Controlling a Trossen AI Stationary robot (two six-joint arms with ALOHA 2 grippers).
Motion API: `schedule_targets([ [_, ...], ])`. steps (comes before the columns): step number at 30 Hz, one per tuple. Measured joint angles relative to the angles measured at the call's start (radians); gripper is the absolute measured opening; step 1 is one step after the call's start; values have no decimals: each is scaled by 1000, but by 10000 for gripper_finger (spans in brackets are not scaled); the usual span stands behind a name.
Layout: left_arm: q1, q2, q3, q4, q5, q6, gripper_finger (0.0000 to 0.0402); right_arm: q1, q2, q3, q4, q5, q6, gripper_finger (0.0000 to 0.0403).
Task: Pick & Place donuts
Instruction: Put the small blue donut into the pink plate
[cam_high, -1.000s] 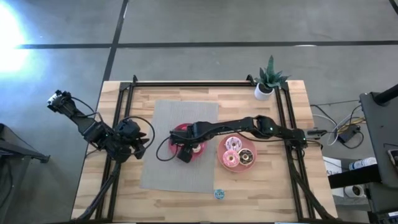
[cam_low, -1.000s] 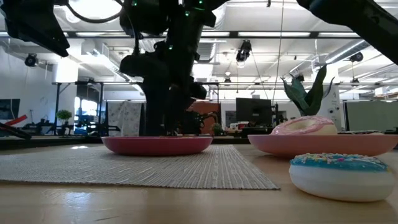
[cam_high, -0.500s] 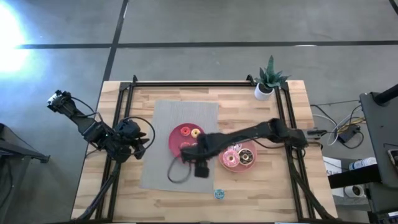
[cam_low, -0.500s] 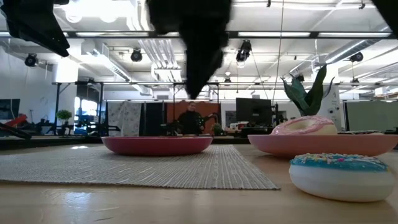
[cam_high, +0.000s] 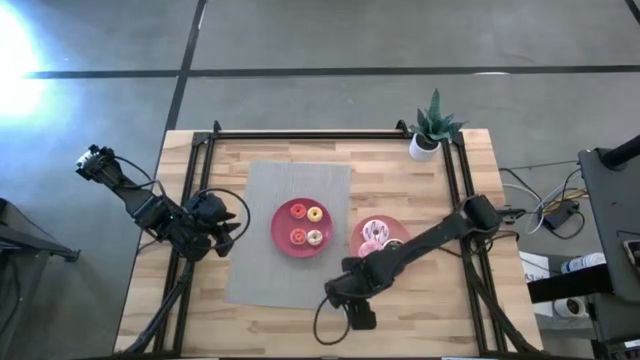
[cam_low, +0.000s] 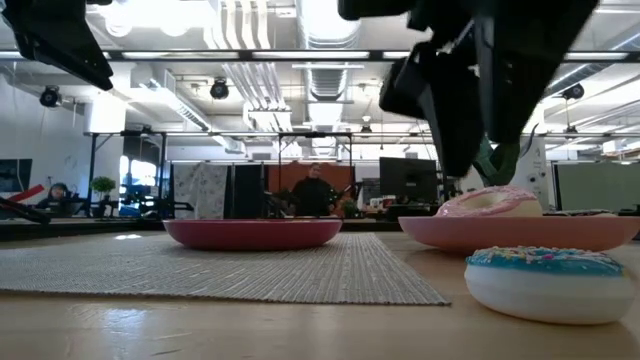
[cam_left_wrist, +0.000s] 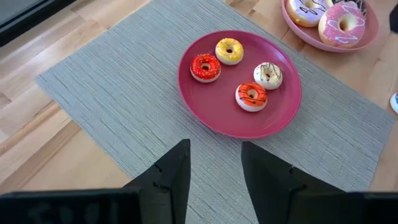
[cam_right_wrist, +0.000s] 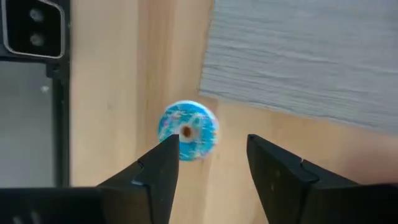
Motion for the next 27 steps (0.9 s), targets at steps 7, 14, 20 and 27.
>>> schedule_targets([
  [7,0,0,0,3,0,0,117,32,78,-3,10,-16,35,184],
  [14,0,0,0,7,7,-5,117,28,96,-7,25,-11,40,183],
  [20,0,0,0,9,7,-6,117,27,97,-6,34,-12,35,180],
  [27,0,0,0,10,7,-7,117,24,110,-10,70,-11,33,177],
])
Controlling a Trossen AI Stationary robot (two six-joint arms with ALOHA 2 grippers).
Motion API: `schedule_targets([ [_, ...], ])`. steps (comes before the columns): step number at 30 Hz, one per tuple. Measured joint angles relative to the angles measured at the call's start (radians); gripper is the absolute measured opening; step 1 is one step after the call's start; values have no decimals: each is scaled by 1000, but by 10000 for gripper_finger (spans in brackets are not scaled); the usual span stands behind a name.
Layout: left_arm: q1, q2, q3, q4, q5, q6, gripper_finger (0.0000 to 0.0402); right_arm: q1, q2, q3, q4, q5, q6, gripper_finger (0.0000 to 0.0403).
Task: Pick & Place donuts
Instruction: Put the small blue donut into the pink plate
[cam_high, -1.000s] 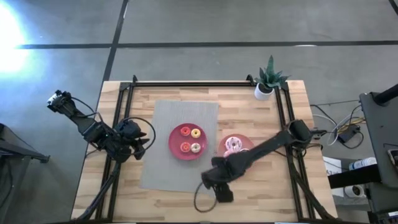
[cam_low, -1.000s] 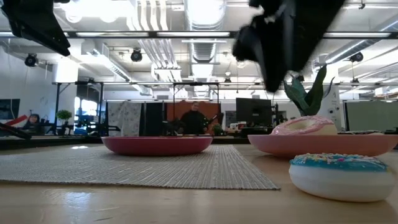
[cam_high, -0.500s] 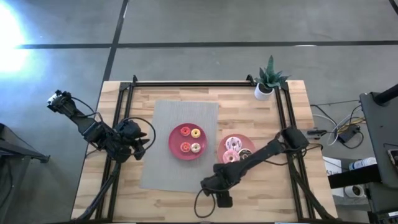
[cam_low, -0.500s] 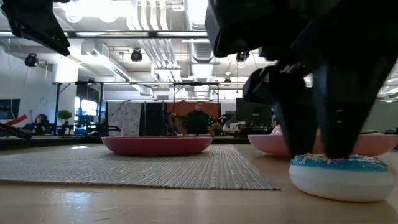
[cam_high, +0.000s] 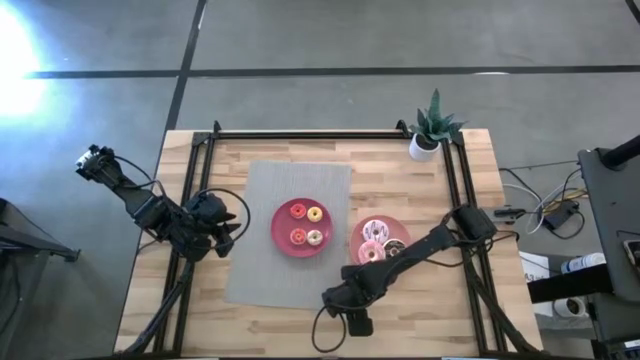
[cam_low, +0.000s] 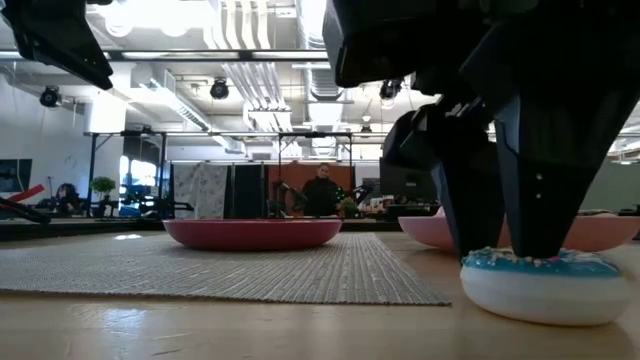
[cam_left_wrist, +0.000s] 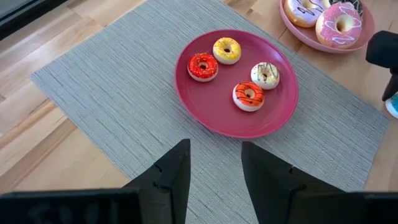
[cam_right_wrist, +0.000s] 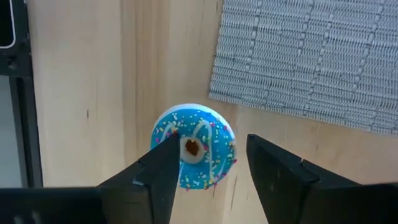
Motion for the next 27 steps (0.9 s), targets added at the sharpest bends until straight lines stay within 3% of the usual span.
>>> schedule_targets([
  [7,0,0,0,0,-1,0,117,-3,0,-34,35,-3,0,160],
  [14,0,0,0,2,-2,0,117,-40,0,-50,39,-11,45,92],
  [21,0,0,0,15,-3,-3,117,-157,-35,-30,40,95,75,17],
  [27,0,0,-1,34,-4,-4,117,-301,-47,72,146,108,91,22],
])
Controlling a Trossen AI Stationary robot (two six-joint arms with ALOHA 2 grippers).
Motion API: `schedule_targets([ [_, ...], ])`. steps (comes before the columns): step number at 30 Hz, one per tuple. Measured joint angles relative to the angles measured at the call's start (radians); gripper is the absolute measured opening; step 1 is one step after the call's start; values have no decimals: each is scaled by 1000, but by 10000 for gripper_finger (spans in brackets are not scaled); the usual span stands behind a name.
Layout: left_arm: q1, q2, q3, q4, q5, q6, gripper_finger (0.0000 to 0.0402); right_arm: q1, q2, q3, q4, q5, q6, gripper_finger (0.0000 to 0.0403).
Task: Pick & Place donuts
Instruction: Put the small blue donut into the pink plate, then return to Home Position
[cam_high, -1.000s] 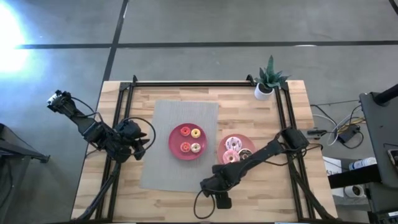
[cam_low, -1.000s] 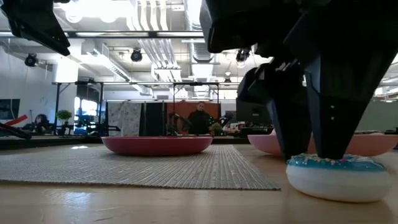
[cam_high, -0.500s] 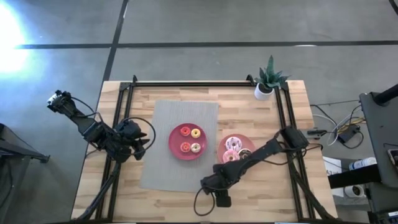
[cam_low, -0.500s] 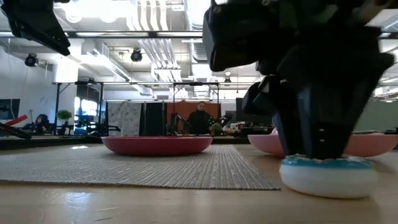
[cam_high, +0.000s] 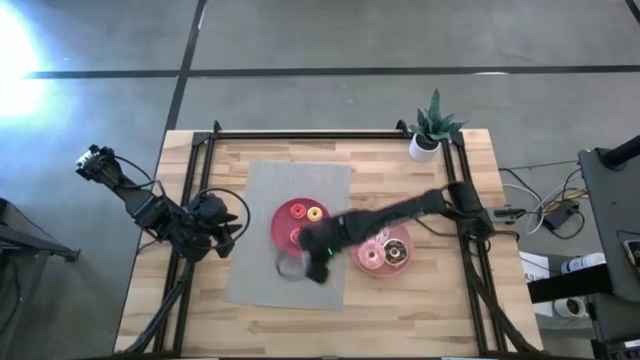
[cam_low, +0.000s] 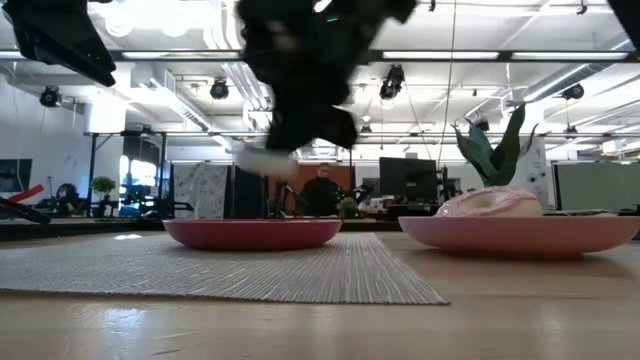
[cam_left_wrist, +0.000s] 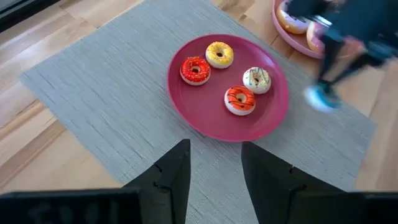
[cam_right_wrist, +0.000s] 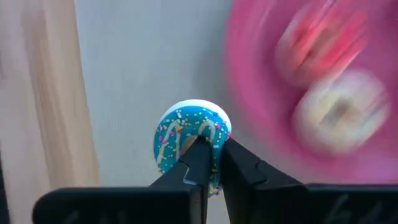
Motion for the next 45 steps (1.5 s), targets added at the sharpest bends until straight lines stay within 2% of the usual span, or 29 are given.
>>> schedule_targets([
  [6,-5,0,0,21,-1,-1,117,-131,66,124,75,2,43,27],
  [12,-10,1,0,31,-5,-22,117,-181,214,303,52,-11,39,29],
  [18,-20,1,0,34,-10,-55,117,-190,363,524,-111,-12,-34,36],
  [24,-35,0,0,27,-11,-70,117,-199,440,638,-239,5,-91,83],
  [28,-35,0,0,15,-12,-71,117,-196,439,650,-245,32,-103,123],
  [34,-35,0,0,0,-12,-72,117,-188,398,646,-298,130,-237,165],
  [45,-35,0,0,-9,-17,-42,117,-140,255,601,-351,139,-299,178],
])
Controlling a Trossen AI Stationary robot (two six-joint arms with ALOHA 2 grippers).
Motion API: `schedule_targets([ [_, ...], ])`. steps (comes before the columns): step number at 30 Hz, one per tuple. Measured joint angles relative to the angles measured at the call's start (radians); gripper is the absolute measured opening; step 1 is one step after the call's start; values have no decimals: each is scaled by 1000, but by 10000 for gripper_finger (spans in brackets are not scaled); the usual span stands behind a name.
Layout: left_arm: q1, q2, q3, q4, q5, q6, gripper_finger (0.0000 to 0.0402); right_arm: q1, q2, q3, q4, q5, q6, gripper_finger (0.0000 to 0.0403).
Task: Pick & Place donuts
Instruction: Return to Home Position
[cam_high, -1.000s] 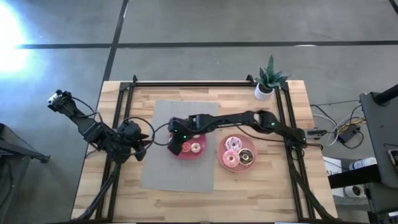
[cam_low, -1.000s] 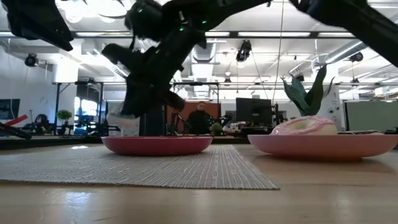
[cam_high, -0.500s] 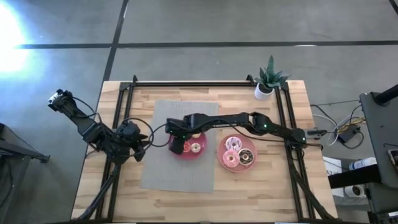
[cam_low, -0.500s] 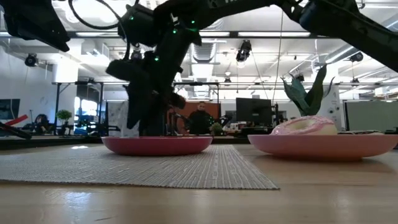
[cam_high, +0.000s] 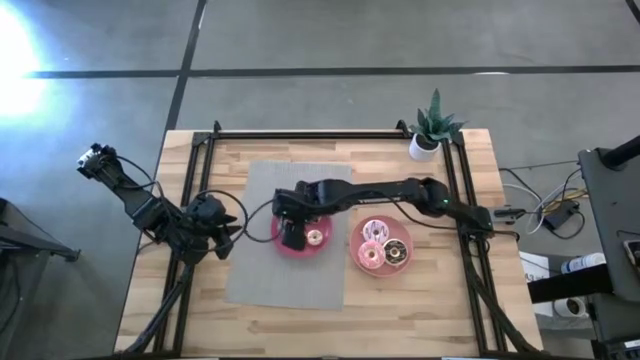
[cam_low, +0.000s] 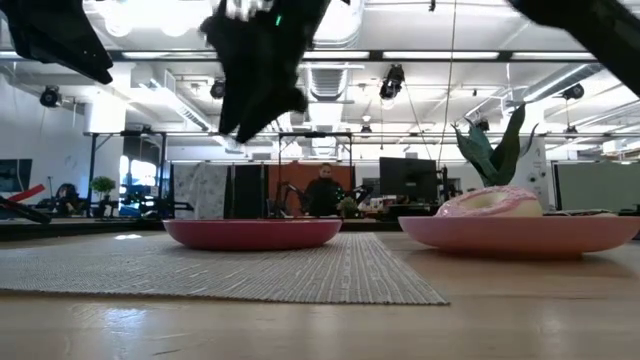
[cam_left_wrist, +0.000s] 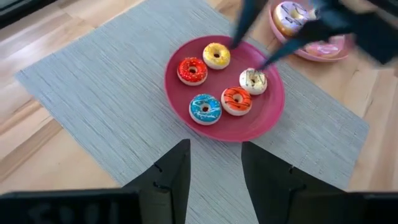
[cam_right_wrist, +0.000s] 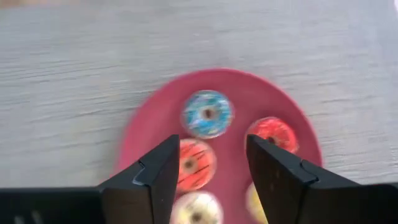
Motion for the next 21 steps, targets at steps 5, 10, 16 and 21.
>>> schedule_targets([
  [5,0,0,0,0,-10,19,117,75,-122,-183,28,79,44,172],
  [10,0,0,0,1,-28,24,117,160,-318,-504,119,162,198,162],
  [16,0,0,0,2,-63,32,117,207,-576,-805,128,230,455,147],
  [21,0,0,0,6,-11,-24,117,209,-796,-923,116,201,683,137],
])
